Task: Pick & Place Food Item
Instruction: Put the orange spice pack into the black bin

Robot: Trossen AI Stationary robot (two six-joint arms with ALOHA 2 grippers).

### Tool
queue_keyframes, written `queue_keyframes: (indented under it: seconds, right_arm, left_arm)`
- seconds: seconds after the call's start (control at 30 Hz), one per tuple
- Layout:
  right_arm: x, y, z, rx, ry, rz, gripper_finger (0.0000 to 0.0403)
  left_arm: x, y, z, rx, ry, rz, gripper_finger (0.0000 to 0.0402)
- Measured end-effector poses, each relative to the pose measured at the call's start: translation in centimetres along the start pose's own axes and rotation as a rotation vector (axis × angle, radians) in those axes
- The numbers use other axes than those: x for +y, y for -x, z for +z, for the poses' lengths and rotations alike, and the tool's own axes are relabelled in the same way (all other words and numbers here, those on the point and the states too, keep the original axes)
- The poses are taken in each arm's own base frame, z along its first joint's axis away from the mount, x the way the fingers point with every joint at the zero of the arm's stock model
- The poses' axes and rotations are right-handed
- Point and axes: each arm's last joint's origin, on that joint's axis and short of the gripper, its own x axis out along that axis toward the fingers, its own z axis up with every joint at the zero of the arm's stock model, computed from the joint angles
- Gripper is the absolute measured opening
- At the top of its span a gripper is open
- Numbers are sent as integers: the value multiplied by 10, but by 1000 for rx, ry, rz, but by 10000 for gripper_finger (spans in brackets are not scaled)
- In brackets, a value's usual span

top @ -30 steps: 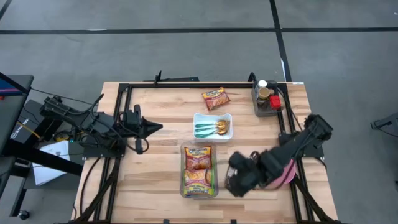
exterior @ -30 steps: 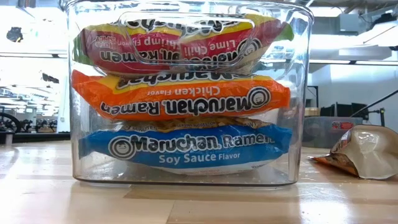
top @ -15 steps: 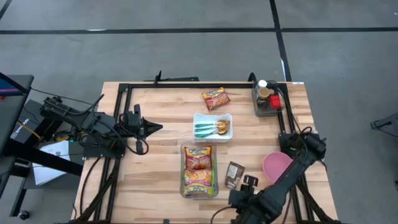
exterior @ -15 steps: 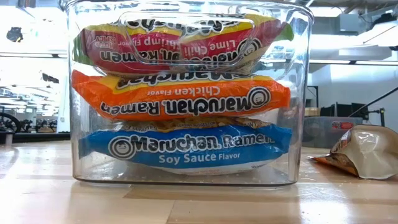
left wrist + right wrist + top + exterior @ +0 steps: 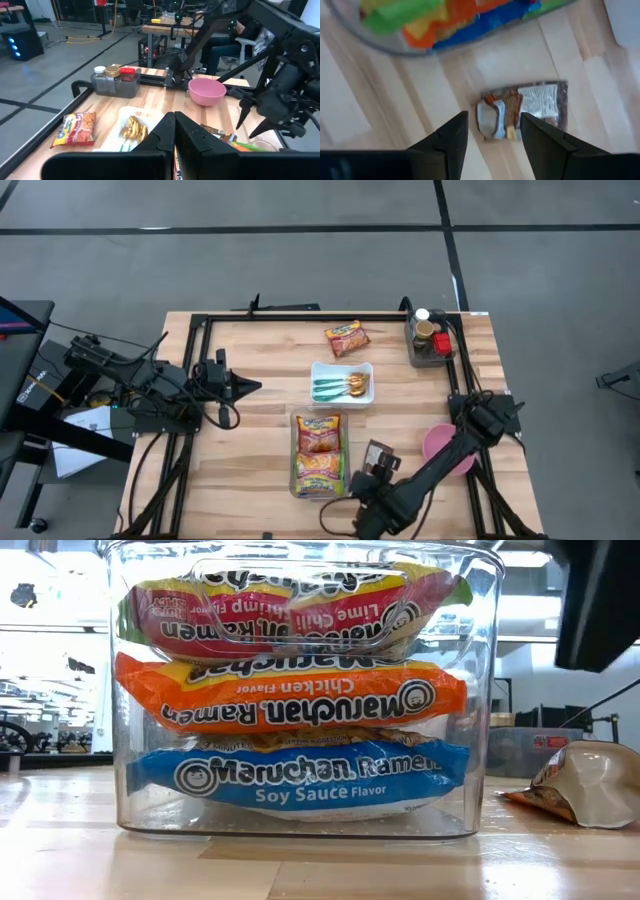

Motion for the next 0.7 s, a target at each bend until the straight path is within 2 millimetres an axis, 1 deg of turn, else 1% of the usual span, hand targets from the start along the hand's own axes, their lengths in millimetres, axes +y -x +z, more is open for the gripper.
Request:
queue_keyframes:
  seconds: [0.1,0.17,0.5,0.7]
  right_arm:
    - [-2,-11,-4,2,-23,-28,173]
    - [0,-16,-6,-1,-27,-15,173]
    - [-2,-33,-20,0,-24,-60,172]
    - [1,-43,-24,1,-35,-30,172]
  left_arm:
    - [0,0,0,3,-2,0,0]
    - [0,0,0,4,-2,0,0]
    - [0,0,0,4,9,0,0]
    - [0,0,0,4,27,0,0]
